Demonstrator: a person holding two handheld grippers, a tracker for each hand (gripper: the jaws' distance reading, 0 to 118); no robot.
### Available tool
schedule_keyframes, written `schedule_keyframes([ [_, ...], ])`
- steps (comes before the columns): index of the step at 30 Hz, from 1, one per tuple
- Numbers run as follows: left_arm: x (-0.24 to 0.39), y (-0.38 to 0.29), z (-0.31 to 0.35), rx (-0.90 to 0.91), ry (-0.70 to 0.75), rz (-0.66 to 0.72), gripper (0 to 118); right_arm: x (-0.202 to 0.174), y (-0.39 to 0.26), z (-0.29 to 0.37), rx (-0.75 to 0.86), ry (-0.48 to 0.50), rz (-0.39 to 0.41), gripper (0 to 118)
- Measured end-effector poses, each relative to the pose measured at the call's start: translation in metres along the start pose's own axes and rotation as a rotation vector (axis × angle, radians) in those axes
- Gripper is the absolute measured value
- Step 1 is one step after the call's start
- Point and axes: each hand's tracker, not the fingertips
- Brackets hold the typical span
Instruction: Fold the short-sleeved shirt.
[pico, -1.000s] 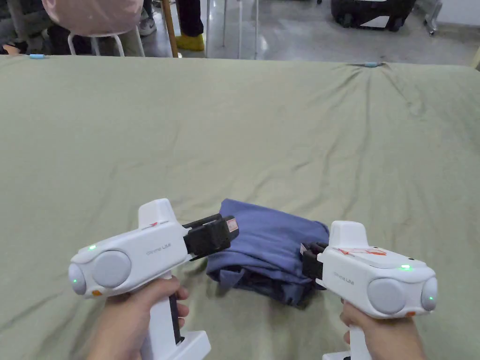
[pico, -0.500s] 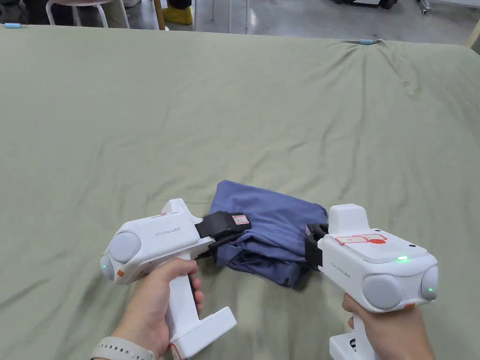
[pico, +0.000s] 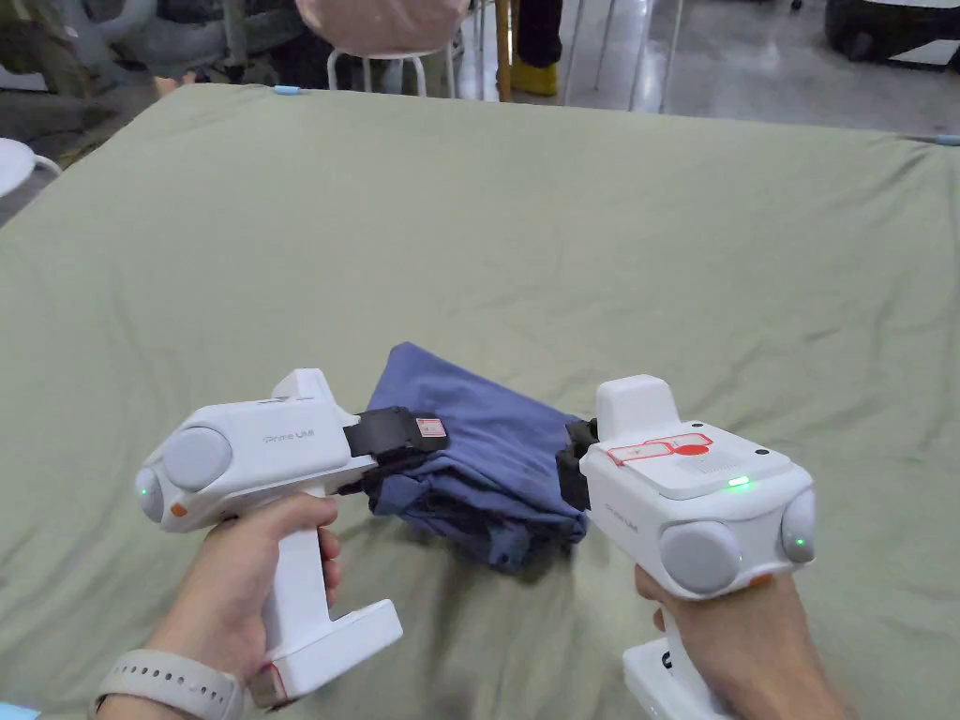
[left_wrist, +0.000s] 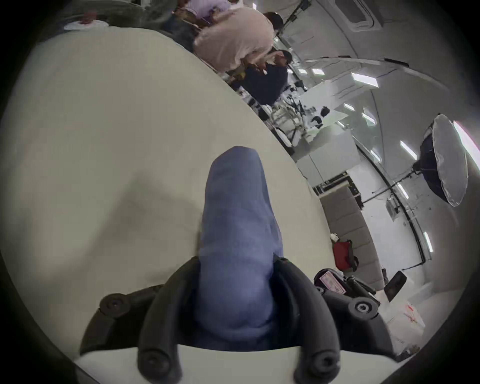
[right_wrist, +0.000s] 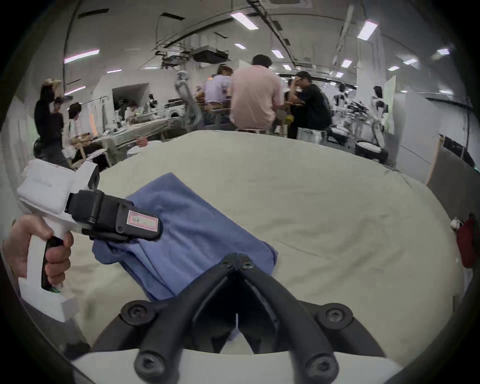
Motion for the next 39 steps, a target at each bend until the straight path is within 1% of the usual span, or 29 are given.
schedule_keyframes([
  [3, -0.04, 0.029, 0.034, 0.015, 0.03, 0.037, 33, -0.041, 0.02, -0.032, -0.002, 0.056, 0.031, 0],
  [8, -0.092, 0.074, 0.076, 0.017, 0.083, 0.033, 33, -0.102, 0.044, -0.077, -0.015, 0.122, 0.019, 0],
  [10, -0.11, 0.091, 0.089, 0.021, 0.095, 0.034, 33, -0.117, 0.05, -0.092, -0.015, 0.139, 0.023, 0],
  [12, -0.128, 0.105, 0.098, 0.022, 0.102, 0.041, 33, -0.128, 0.055, -0.107, -0.025, 0.164, 0.008, 0],
  [13, -0.138, 0.11, 0.101, 0.017, 0.092, 0.063, 33, -0.133, 0.055, -0.11, -0.026, 0.167, 0.013, 0],
  [14, -0.145, 0.113, 0.103, 0.004, 0.079, 0.092, 33, -0.136, 0.057, -0.114, -0.025, 0.17, 0.019, 0],
  [16, -0.152, 0.114, 0.101, -0.008, 0.074, 0.088, 34, -0.139, 0.062, -0.121, -0.023, 0.186, 0.018, 0],
  [17, -0.152, 0.112, 0.1, -0.006, 0.073, 0.079, 39, -0.141, 0.062, -0.12, -0.02, 0.193, 0.015, 0],
  [18, -0.151, 0.111, 0.101, 0.008, 0.081, 0.067, 49, -0.141, 0.064, -0.122, -0.018, 0.2, 0.016, 0],
  [19, -0.151, 0.111, 0.105, 0.026, 0.103, 0.048, 65, -0.141, 0.066, -0.124, -0.016, 0.206, 0.017, 0],
  [20, -0.154, 0.114, 0.112, 0.065, 0.135, 0.046, 75, -0.14, 0.068, -0.126, -0.016, 0.213, 0.023, 0],
  [21, -0.157, 0.117, 0.123, 0.112, 0.156, 0.069, 80, -0.141, 0.067, -0.123, -0.013, 0.215, 0.03, 0],
  [23, -0.162, 0.125, 0.149, 0.199, 0.214, 0.142, 80, -0.135, 0.067, -0.12, -0.002, 0.213, 0.037, 0],
  [24, -0.162, 0.128, 0.16, 0.235, 0.272, 0.162, 76, -0.131, 0.067, -0.12, -0.001, 0.213, 0.036, 0],
  [25, -0.157, 0.129, 0.17, 0.265, 0.325, 0.154, 52, -0.13, 0.065, -0.114, 0.0, 0.211, 0.031, 0],
  [26, -0.147, 0.127, 0.177, 0.279, 0.376, 0.106, 26, -0.123, 0.066, -0.111, -0.002, 0.211, 0.012, 0],
  [27, -0.136, 0.124, 0.179, 0.292, 0.433, 0.065, 5, -0.113, 0.066, -0.106, 0.003, 0.21, -0.049, 0],
  [28, -0.123, 0.12, 0.179, 0.289, 0.491, 0.024, 0, -0.103, 0.067, -0.101, 0.01, 0.213, -0.082, 0],
  [29, -0.105, 0.113, 0.174, 0.289, 0.529, -0.038, 0, -0.095, 0.065, -0.087, 0.026, 0.193, -0.09, 0],
  [30, -0.089, 0.105, 0.169, 0.279, 0.529, -0.101, 0, -0.083, 0.065, -0.075, 0.049, 0.159, -0.095, 0],
  [32, -0.051, 0.09, 0.152, 0.275, 0.493, -0.215, 0, -0.053, 0.064, -0.051, 0.091, 0.129, -0.115, 0],
  [34, -0.002, 0.071, 0.127, 0.288, 0.516, -0.354, 0, -0.023, 0.059, -0.016, 0.15, 0.052, -0.126, 0],
  [35, 0.026, 0.06, 0.113, 0.305, 0.515, -0.426, 0, 0.0, 0.056, 0.002, 0.179, 0.003, -0.144, 0],
  [36, 0.051, 0.05, 0.102, 0.327, 0.497, -0.485, 0, 0.022, 0.054, 0.02, 0.2, -0.03, -0.172, 0],
  [37, 0.076, 0.039, 0.092, 0.365, 0.469, -0.551, 0, 0.037, 0.049, 0.042, 0.217, -0.068, -0.183, 0],
  [39, 0.13, 0.012, 0.071, 0.485, 0.44, -0.703, 0, 0.073, 0.044, 0.084, 0.259, -0.179, -0.161, 0],
])
